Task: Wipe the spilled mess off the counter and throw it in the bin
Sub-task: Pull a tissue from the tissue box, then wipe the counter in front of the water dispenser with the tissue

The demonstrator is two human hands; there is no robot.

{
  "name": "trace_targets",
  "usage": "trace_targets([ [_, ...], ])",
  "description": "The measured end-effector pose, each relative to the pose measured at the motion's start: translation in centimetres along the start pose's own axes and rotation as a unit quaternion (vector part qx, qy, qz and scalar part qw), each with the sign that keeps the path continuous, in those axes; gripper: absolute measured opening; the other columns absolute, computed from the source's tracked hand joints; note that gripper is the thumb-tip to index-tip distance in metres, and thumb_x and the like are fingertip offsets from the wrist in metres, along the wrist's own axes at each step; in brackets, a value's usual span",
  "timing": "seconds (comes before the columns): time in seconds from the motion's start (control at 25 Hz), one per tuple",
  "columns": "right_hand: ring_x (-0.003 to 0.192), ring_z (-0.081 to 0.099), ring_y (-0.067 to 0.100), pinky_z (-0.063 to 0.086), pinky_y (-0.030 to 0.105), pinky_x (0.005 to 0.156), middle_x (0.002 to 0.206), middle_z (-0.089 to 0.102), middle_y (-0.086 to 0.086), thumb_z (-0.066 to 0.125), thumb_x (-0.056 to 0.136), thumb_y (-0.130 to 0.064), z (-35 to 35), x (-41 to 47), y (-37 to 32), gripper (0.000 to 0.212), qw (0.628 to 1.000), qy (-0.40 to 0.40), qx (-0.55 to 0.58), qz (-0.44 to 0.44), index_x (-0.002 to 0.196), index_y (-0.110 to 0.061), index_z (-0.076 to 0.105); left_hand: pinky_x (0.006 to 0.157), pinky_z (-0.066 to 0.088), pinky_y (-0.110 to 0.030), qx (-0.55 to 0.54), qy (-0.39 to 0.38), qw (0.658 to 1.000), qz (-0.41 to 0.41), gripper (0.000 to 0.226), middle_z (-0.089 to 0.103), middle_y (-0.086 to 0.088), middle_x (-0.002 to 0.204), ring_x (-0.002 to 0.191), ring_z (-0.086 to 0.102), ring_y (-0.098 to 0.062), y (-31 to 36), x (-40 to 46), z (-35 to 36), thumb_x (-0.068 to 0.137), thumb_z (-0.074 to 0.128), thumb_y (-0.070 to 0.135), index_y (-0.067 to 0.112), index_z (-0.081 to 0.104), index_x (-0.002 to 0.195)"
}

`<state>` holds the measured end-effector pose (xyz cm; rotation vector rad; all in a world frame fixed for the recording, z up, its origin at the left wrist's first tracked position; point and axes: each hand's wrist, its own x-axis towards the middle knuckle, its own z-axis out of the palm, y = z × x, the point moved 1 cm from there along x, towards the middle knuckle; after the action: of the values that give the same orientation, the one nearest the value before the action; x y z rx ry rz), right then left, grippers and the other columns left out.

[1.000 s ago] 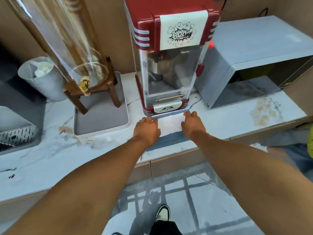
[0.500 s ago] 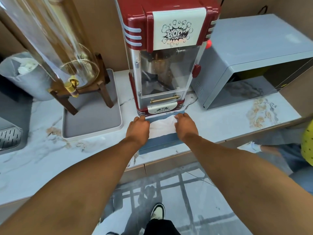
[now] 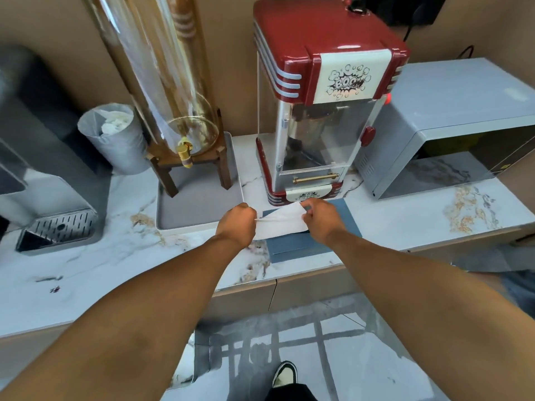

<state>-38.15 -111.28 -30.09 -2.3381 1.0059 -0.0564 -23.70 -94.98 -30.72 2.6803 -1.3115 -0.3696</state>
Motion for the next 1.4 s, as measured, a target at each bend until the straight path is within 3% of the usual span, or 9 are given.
trace_targets([
  [0.28, 0.092, 0.062, 0.022, 0.046, 0.026, 0.081, 0.095, 0.066, 0.008, 0.055, 0.094, -0.011, 5.2, -3.7, -10.7, 0.029, 0.997, -0.035, -0.012, -0.071, 0.123, -0.013, 0.061, 0.088, 0.056, -0.040, -0.019, 0.044, 0.996, -0.072, 0.018, 0.063, -0.012, 0.106, 0.092, 0.064, -0.033, -10.2, -7.9, -3.5, 0.094, 0.057, 0.009, 0.009, 0.072, 0.104],
  [0.56, 0.106, 0.062, 0.027, 0.052, 0.033, 0.097, 0.122, 0.065, 0.009, 0.059, 0.096, -0.018, 13.4, -8.8, -21.5, 0.030, 0.986, -0.070, -0.043, -0.143, 0.127, -0.019, 0.058, 0.079, 0.050, -0.039, -0.030, 0.062, 0.987, -0.148, 0.019, 0.062, -0.014, 0.108, 0.098, 0.063, -0.037, -22.1, -17.5, -4.6, 0.093, 0.054, 0.008, 0.006, 0.072, 0.099],
  [0.96, 0.091, 0.065, 0.025, 0.056, 0.033, 0.081, 0.105, 0.070, 0.006, 0.058, 0.088, -0.022, 21.6, -11.1, -31.1, 0.027, 0.971, -0.144, -0.032, -0.189, 0.114, -0.024, 0.064, 0.070, 0.048, -0.036, -0.066, 0.077, 0.958, -0.269, 0.019, 0.053, -0.010, 0.090, 0.088, 0.061, -0.037, -31.9, -25.3, -5.5, 0.090, 0.049, 0.005, 0.007, 0.065, 0.080],
  [1.2, 0.089, 0.066, 0.023, 0.057, 0.032, 0.078, 0.107, 0.070, 0.007, 0.059, 0.089, -0.020, 25.1, -8.6, -34.2, 0.027, 0.957, -0.185, -0.009, -0.222, 0.115, -0.020, 0.064, 0.071, 0.046, -0.032, -0.085, 0.099, 0.927, -0.350, 0.023, 0.063, -0.013, 0.098, 0.091, 0.064, -0.035, -34.8, -26.0, -5.9, 0.091, 0.049, 0.006, 0.006, 0.072, 0.094],
  [1.4, 0.090, 0.064, 0.028, 0.055, 0.037, 0.079, 0.101, 0.068, 0.010, 0.057, 0.091, -0.016, 27.2, -7.3, -36.8, 0.033, 0.929, -0.217, -0.014, -0.298, 0.122, -0.027, 0.052, 0.077, 0.049, -0.033, -0.112, 0.121, 0.899, -0.406, 0.025, 0.069, -0.014, 0.103, 0.094, 0.064, -0.034, -36.8, -26.7, -5.0, 0.092, 0.052, 0.006, 0.010, 0.073, 0.103],
])
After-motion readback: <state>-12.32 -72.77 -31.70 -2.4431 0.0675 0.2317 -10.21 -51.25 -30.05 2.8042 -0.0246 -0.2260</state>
